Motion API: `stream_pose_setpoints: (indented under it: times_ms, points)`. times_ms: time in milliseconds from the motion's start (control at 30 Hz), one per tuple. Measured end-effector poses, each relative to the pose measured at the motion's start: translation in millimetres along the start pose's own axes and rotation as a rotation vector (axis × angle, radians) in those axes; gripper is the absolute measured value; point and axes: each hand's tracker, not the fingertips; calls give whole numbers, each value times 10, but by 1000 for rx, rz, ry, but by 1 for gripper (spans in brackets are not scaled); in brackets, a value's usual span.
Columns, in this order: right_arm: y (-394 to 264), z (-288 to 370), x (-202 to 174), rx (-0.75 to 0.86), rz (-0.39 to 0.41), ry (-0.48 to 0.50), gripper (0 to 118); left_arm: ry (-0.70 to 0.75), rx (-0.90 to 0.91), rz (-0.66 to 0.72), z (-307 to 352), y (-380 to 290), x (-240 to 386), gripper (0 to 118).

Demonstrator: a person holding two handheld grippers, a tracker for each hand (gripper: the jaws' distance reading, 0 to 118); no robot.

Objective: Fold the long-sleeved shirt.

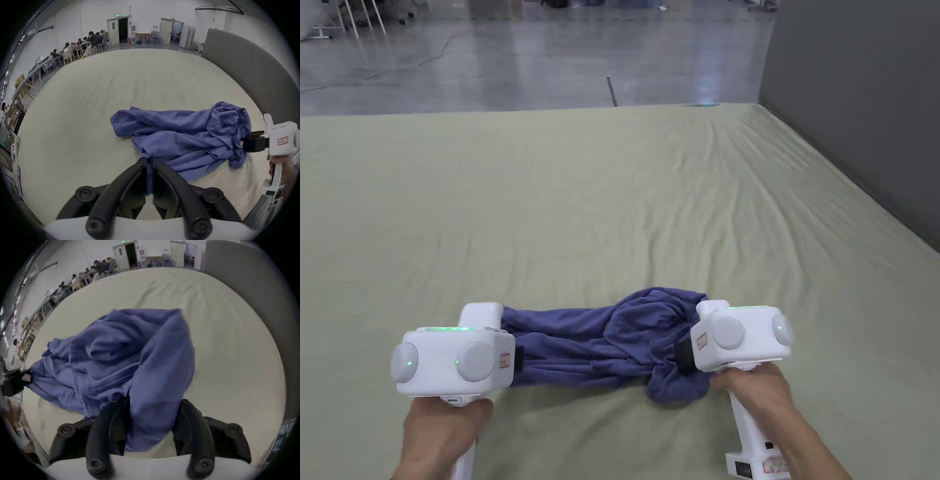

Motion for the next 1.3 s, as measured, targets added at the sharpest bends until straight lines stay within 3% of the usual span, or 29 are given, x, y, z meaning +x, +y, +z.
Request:
stream_pose_setpoints:
  times_ms: [33, 100, 167, 267, 400, 633, 867, 1100, 1300]
  points:
    - [24, -3, -35, 5, 20, -80, 47, -2, -3, -1, -20, 6, -15, 2]
    - [77, 137, 37, 1, -7, -40, 30, -4, 0, 1, -3, 3, -21, 2]
    - [34, 394, 142, 90, -61, -42, 28, -14, 71, 23, 99, 34, -77, 2]
    - [51, 816, 323, 220, -152, 45, 26, -27, 166, 73, 363, 169, -177, 2]
    - [268, 1294, 435, 344, -191, 136, 25, -31, 267, 94, 773, 463, -265, 2]
    - [980, 2034, 89, 546, -121, 216, 24, -9, 478, 111, 1664, 1291, -440, 2]
    - [2172, 2770, -498, 672, -22, 165, 24, 58, 637, 62, 2345, 2558, -561, 2]
    - [3375, 3183, -737, 720, -54, 160, 24, 130, 698, 92, 2688, 3722, -711, 2]
    - [3633, 2831, -646, 704, -136, 198, 24, 120, 680, 94, 2382, 3879, -818, 2]
